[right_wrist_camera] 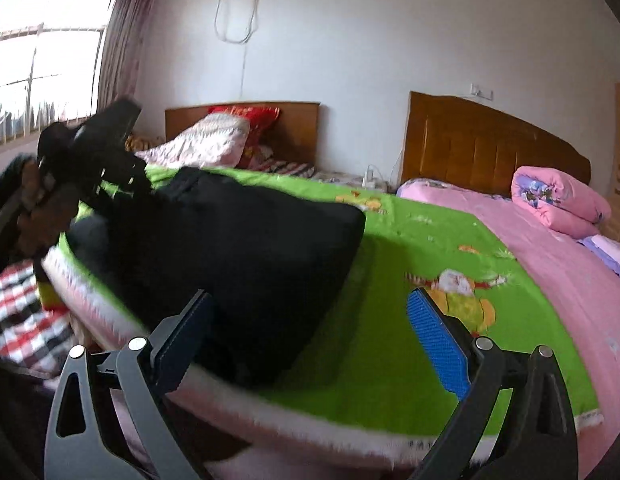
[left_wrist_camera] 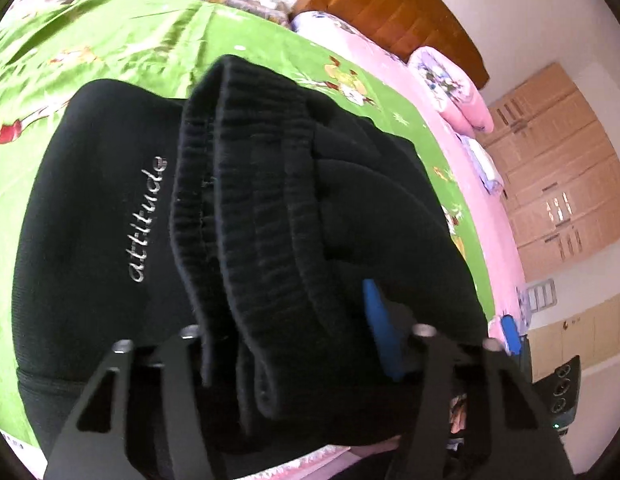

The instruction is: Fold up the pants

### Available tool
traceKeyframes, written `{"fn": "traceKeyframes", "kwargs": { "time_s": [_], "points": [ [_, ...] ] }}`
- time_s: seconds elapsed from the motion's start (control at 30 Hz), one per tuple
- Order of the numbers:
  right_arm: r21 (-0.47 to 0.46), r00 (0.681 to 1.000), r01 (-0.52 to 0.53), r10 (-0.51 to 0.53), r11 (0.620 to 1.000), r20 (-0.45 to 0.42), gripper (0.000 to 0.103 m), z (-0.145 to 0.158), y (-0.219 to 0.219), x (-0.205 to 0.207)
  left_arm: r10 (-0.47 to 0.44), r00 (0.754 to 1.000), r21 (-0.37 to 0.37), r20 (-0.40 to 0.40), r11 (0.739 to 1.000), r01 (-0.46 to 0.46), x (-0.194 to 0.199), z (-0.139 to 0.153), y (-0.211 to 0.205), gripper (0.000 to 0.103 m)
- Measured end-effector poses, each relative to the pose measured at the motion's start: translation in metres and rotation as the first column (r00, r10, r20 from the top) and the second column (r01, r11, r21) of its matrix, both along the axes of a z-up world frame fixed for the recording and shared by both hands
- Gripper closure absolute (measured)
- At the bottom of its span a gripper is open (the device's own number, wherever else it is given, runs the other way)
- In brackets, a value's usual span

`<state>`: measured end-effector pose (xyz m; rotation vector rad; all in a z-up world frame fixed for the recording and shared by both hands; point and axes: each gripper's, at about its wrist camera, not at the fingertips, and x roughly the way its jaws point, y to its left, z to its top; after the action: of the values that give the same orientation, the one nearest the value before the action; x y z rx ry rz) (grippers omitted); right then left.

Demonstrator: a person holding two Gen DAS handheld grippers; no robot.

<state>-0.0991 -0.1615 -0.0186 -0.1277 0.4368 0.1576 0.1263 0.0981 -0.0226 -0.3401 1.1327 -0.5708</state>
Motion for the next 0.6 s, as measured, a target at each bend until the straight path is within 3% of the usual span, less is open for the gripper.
{"fn": "traceKeyframes", "kwargs": {
  "time_s": [0.1, 0.23, 0.47, 0.5, 0.6],
  "points": [
    [-0.029, 0.999, 0.036, -0.037, 0.999, -0.021, 0.008, -0.008, -0.003, -0.004, 0.005, 0.998, 0.028, 0.057, 1.000, -0.007, -0.009, 0.008, -0.006, 0.060],
    [0.020, 0.997, 0.060, -0.059, 0.998, -0.052, 0.008, -0.011, -0.006, 0.006, 0.014, 0.998, 0.026, 0.061, 1.000, -0.015, -0.009, 0.007, -0.005, 0.059],
    [-0.029, 0.993, 0.065, -0.068, 0.997, -0.098, 0.008, -0.026, 0.014, 0.027, 0.069, 0.997, -0.038, 0.040, 0.997, -0.067, -0.011, -0.002, 0.004, 0.044],
    [-0.039, 0.993, 0.067, -0.071, 0.997, -0.098, 0.008, -0.028, 0.018, 0.029, 0.071, 0.996, -0.037, 0.044, 0.997, -0.070, -0.011, -0.003, 0.003, 0.046],
    [-0.034, 0.992, 0.081, -0.083, 0.996, -0.090, 0.008, -0.028, 0.022, 0.033, 0.058, 0.995, -0.026, 0.085, 0.998, -0.056, -0.018, 0.004, -0.001, 0.067]
  ]
}}
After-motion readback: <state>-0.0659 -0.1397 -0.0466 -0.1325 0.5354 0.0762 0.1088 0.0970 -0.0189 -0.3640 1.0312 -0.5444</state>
